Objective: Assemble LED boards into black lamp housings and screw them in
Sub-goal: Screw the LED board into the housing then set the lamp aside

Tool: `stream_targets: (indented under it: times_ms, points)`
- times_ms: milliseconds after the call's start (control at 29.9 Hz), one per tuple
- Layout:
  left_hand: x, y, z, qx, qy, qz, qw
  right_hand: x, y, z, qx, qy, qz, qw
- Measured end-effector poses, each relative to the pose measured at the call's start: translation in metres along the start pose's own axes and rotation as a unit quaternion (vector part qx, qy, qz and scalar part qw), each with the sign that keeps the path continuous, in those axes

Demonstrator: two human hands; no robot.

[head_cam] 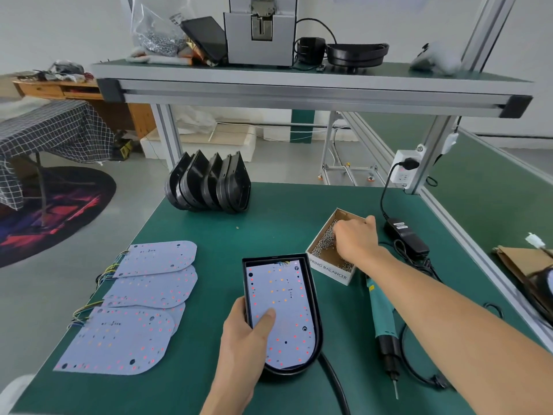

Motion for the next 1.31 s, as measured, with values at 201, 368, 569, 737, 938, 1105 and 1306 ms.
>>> stream_targets:
  times_ms: [201,368,569,737,938,1105,1306]
  points:
    - [-0.001,0.0,0.002,-0.001,0.021,-0.01,1.0,-0.008,-0.003,-0.002,-0.002,-0.017,0.01,1.0]
    - [-0.002,0.001,0.004,0.008,0.046,-0.046,0.998,-0.012,0.0,-0.007,-0.033,-0.027,0.018,0.999]
    - [-0.014,0.003,0.005,0.009,0.029,-0.06,0.998,-0.024,0.025,-0.046,-0.111,0.007,0.323,0.94]
    - [-0.027,0.003,0.003,0.009,0.015,-0.077,0.997,-0.024,0.032,-0.125,-0.139,-0.023,0.573,0.807]
    - [-0.046,0.0,-0.002,0.001,0.002,-0.069,0.998,0.001,0.022,-0.183,-0.111,-0.051,0.7,0.704]
    - [-0.059,0.003,-0.005,-0.017,-0.012,-0.062,0.998,0.015,0.029,-0.211,-0.131,-0.03,0.722,0.679]
    - [-0.074,0.004,-0.008,-0.015,-0.035,-0.051,0.998,0.029,0.054,-0.232,-0.171,0.029,0.683,0.71]
Point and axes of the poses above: each hand's wrist, its own z-axis towards the middle knuckle, its own y-axis out of the back of the hand, x = y × z, the point moved 4 cm from there along z, towards the middle knuckle, and after that the axes turned 9 degrees about z, right-handed, at the moved point
